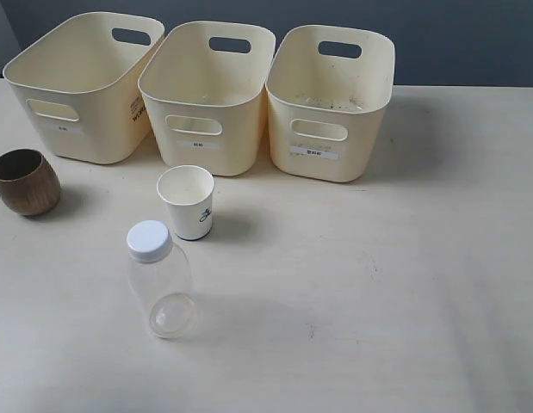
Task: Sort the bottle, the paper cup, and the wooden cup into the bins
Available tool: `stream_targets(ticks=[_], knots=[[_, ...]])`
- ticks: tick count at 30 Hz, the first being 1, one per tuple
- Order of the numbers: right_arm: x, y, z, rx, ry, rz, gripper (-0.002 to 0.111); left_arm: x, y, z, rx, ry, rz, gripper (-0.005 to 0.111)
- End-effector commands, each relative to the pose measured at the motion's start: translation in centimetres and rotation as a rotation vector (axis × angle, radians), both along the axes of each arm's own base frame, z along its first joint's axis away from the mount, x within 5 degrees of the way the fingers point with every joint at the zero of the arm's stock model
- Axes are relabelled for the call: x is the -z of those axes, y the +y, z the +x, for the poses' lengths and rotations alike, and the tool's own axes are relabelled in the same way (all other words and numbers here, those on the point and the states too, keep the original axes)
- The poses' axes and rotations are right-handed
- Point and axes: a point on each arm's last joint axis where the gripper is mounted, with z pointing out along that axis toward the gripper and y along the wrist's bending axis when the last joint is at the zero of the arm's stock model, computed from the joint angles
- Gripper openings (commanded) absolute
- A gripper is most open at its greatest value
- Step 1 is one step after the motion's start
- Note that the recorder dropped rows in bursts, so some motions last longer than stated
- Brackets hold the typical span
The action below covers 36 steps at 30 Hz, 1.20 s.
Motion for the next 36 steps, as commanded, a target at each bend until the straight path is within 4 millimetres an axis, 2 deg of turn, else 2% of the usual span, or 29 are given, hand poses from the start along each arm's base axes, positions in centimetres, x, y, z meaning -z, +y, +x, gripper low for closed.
stream_targets(ticks=[1, 4, 6, 8, 9, 15, 21, 25, 28, 31, 34, 36], knots=[[-0.2, -0.1, -0.1, 0.018, -0.026, -0.001, 0.047, -0.1, 0.0, 0.0, 0.004, -0.002, -0.006, 0.000], [-0.3, -0.2, -0.1, 0.032, -0.038, -0.066, 0.043, -0.1, 0.0, 0.0, 0.004, -0.002, -0.006, 0.000], [-0.5, -0.3, -0.1, 0.045, -0.061, -0.065, 0.029, -0.1, 0.0, 0.0, 0.004, -0.002, -0.006, 0.000], [-0.5, -0.3, -0.1, 0.043, -0.057, -0.082, 0.008, -0.1, 0.0, 0.0, 0.004, -0.002, -0.006, 0.000], [-1.1, -0.2, -0.2, 0.042, -0.070, -0.094, 0.000, -0.1, 0.0, 0.0, 0.004, -0.002, -0.006, 0.000], [-5.2, -0.2, -1.3, 0.045, -0.190, -0.098, 0.002, -0.1, 0.0, 0.0, 0.004, -0.002, -0.006, 0.000], [-11.2, -0.1, -3.6, 0.059, -0.360, -0.151, 0.002, -0.1, 0.0, 0.0, 0.004, -0.002, -0.006, 0.000], [-14.7, 0.3, -3.4, 0.037, -0.286, -0.276, -0.001, -0.1, 0.0, 0.0, 0.004, -0.002, -0.006, 0.000], [-17.0, 0.7, -2.4, -0.013, -0.211, -0.410, -0.001, -0.1, 0.0, 0.0, 0.004, -0.002, -0.006, 0.000], [-18.9, 2.2, -0.8, -0.198, -0.136, -0.573, -0.001, -0.1, 0.0, 0.0, 0.004, -0.002, -0.006, 0.000], [-20.1, 5.1, 0.8, -0.537, -0.138, -0.743, -0.001, -0.1, 0.0, 0.0, 0.004, -0.002, -0.006, 0.000], [-20.5, 6.7, 2.2, -0.739, -0.116, -0.753, -0.001, -0.1, 0.0, 0.0, 0.004, -0.002, -0.006, 0.000]])
